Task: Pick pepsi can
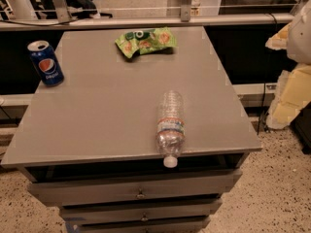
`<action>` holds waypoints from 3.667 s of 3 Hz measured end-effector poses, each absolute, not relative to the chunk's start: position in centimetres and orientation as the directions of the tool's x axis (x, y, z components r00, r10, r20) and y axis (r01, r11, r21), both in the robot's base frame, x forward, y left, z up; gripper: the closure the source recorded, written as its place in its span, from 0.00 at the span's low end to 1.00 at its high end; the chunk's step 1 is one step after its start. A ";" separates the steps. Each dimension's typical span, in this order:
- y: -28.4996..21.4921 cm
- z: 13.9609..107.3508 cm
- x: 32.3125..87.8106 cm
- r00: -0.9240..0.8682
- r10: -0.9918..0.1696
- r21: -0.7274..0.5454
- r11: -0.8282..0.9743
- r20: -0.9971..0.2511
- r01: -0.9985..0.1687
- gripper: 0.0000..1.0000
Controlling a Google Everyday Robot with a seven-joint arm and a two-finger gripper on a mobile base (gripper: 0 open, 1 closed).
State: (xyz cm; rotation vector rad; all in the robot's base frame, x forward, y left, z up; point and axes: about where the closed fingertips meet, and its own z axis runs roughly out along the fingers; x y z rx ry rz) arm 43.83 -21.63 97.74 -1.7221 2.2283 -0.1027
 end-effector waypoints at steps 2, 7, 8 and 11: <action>-19.9 96.7 45.4 -0.230 -0.925 -0.219 0.302 -0.301 -0.928 0.00; 4.2 94.7 52.7 -0.102 -0.663 -0.045 0.201 -0.742 -0.979 0.00; 6.7 92.2 55.2 -0.078 -0.598 -0.045 0.189 -0.797 -0.981 0.00; 16.8 87.7 63.2 -0.034 -0.380 -0.023 0.144 -0.924 -0.989 0.00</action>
Offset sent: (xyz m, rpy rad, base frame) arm 0.0527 0.0526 -0.0331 0.3265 0.0283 -0.0316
